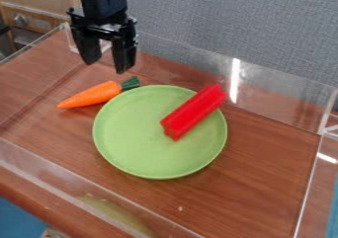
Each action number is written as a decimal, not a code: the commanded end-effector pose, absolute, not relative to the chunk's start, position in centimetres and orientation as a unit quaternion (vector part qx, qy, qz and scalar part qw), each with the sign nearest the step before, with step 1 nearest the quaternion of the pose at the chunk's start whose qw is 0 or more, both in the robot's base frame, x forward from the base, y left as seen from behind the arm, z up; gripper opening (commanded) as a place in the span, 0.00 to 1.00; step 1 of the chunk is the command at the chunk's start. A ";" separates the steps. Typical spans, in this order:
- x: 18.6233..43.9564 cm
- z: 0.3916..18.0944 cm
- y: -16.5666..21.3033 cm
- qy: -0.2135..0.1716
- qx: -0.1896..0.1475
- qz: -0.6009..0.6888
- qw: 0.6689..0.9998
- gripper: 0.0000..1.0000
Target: Put the red object on the green plate
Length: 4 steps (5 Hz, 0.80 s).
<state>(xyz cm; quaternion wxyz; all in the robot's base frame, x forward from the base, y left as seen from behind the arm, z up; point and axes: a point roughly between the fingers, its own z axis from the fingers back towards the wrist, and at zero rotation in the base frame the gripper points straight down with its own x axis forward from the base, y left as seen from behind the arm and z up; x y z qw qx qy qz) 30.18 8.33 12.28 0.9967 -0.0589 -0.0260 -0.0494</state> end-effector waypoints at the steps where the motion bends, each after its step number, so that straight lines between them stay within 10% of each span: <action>1: 30.0 13.5 8.9 -0.050 -0.043 -0.054 0.996 1.00; 4: 30.4 14.8 10.1 -0.063 -0.029 -0.039 0.997 1.00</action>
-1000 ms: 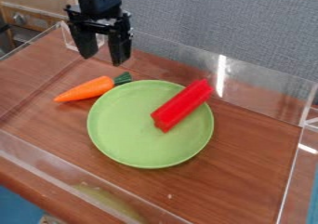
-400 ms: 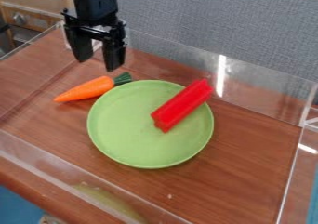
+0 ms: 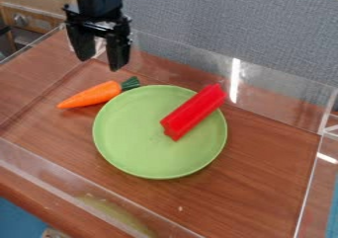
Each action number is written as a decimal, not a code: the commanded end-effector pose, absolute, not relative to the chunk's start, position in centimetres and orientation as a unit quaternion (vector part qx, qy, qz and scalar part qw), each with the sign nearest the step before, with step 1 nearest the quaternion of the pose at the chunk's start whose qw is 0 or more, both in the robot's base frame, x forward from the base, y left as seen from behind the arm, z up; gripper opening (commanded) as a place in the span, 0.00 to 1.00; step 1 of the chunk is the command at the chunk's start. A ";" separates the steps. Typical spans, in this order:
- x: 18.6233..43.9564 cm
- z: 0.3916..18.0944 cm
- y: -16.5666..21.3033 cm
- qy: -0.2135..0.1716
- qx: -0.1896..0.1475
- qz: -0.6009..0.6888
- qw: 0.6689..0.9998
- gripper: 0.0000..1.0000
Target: Put the red object on the green plate
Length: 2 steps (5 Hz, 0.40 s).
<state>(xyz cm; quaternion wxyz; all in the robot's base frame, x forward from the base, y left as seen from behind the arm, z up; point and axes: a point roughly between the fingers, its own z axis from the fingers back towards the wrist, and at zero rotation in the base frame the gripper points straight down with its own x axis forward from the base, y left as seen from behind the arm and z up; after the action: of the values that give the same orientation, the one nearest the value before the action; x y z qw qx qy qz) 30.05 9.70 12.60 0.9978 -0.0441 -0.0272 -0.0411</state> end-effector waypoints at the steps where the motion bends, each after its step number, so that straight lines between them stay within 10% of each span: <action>1: 30.6 15.0 10.6 -0.073 -0.028 -0.027 0.997 1.00; 2: 30.8 14.9 10.8 -0.076 -0.028 -0.019 0.997 1.00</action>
<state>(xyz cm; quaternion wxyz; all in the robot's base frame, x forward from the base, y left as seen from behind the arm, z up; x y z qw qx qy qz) 30.48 10.15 12.88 0.9978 -0.0420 -0.0424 -0.0288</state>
